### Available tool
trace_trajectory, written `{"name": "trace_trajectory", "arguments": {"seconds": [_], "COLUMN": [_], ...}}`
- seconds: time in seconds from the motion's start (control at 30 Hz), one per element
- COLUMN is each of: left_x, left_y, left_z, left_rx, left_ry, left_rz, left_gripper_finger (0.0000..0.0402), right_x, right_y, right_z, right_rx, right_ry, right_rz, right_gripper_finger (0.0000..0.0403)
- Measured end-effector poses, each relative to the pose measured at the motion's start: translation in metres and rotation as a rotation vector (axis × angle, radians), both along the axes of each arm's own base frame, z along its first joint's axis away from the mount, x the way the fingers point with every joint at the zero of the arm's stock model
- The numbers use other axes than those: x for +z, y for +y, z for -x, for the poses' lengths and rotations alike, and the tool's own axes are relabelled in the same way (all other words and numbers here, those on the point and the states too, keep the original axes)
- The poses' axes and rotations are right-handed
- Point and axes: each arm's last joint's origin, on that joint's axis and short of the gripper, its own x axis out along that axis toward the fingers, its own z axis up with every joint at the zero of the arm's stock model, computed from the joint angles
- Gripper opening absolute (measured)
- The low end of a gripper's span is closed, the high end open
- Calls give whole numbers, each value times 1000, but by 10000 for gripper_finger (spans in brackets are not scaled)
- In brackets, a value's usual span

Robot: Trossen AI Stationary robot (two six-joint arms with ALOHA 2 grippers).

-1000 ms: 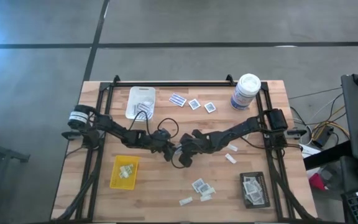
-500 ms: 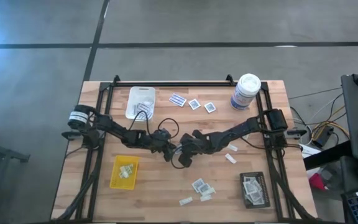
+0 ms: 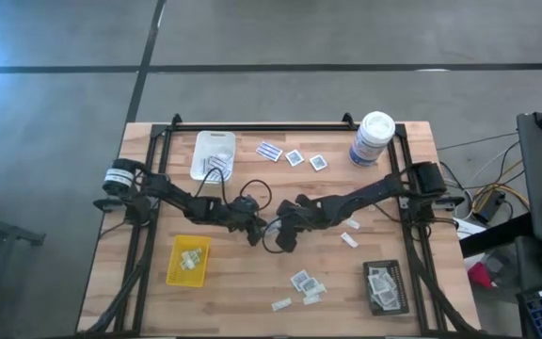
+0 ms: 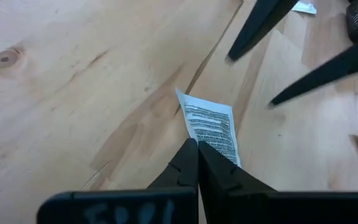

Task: Pick & Place First Aid Supplies
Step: Put the towelette pack into the black bin

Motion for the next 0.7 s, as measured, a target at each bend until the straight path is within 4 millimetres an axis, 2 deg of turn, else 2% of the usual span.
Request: {"name": "trace_trajectory", "arguments": {"seconds": [0.27,0.5,0.7], "left_x": [0,3,16], "left_y": [0,-1,-2], "left_z": [0,0,0], "left_rx": [-15,-40,-57], "left_ry": [0,-15,-58], "left_rz": [-14,-25,-42], "left_gripper_finger": [0,0,0], "right_x": [22,22,13], "right_y": [0,10,20], "right_z": [21,42,62], "right_rx": [10,24,-35], "right_ry": [55,90,97], "right_rz": [9,3,-26], "right_gripper_finger": [169,158,147]}}
